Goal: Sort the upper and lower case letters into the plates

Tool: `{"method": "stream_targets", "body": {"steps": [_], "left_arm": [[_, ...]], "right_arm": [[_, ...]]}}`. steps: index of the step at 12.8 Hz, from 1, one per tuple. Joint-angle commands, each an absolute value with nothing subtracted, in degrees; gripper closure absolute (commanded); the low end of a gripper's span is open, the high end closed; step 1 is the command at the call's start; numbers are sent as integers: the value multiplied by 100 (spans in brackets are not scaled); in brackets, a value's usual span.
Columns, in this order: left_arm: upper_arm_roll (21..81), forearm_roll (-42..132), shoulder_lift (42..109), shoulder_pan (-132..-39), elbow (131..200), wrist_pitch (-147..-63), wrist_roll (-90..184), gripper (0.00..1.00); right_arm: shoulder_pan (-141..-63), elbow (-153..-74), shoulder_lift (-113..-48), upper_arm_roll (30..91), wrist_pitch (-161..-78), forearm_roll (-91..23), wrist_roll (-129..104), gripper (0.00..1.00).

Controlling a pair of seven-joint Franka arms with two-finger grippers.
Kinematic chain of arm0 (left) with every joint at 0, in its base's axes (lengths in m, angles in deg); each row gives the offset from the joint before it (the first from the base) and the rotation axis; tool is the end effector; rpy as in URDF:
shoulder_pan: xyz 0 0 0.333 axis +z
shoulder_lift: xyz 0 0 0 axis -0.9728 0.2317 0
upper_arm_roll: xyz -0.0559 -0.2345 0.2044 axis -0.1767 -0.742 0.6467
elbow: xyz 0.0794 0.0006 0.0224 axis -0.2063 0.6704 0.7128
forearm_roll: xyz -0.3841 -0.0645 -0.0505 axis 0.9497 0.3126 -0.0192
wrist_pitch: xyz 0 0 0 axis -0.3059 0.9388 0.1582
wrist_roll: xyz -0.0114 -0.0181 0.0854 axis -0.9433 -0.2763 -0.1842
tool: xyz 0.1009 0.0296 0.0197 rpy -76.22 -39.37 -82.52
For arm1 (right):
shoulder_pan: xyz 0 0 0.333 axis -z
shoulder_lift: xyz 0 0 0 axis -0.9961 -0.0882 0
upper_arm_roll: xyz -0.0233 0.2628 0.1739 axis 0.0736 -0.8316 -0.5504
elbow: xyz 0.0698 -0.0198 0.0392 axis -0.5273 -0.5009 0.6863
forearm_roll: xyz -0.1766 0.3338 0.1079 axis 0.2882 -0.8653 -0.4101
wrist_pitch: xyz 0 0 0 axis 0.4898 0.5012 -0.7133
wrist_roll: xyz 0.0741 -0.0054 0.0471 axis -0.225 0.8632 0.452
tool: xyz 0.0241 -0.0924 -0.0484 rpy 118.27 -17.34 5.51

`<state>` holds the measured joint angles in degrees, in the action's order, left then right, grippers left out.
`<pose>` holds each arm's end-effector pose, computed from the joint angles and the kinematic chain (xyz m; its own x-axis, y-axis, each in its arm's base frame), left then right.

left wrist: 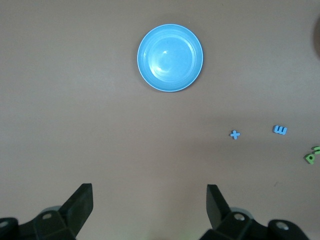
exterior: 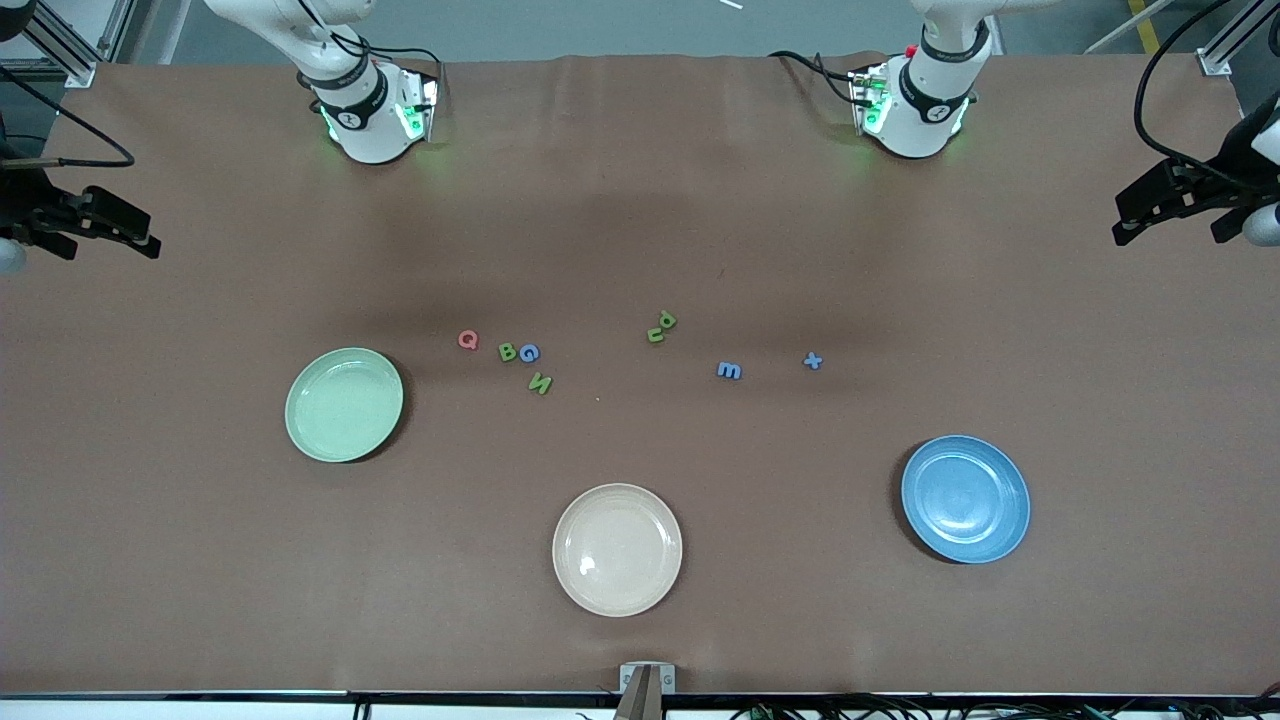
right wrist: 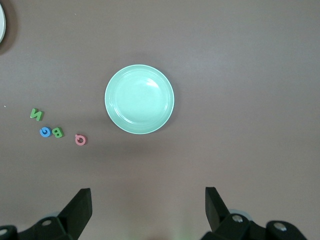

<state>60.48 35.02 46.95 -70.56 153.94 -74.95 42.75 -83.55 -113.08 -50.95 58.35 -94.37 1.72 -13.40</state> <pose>0.5336 -0.0240 0.6597 0.9997 -0.0060 0.0232 -0.0053 -0.9995 -0.0297 0.5198 -0.0401 0.6098 0.9991 -0.0076 -0.0429 -0.0087 -0.9997 -0.0246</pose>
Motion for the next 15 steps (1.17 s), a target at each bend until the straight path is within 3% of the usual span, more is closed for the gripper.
{"method": "stream_targets", "body": {"steps": [1, 9, 15], "left_arm": [[6036, 3479, 4760, -7063, 15249, -7471, 4327, 0], [5852, 3487, 5250, -7115, 15293, -7733, 4362, 0], [5026, 3426, 5874, -7141, 16328, -9366, 5267, 0]], "right_arm": [[-8353, -11461, -4940, 5819, -9461, 150, -1343, 0], [-8353, -11461, -4940, 5819, -9461, 151, -1334, 0], [-8353, -11461, -4940, 5819, -9461, 151, -1316, 0]]}}
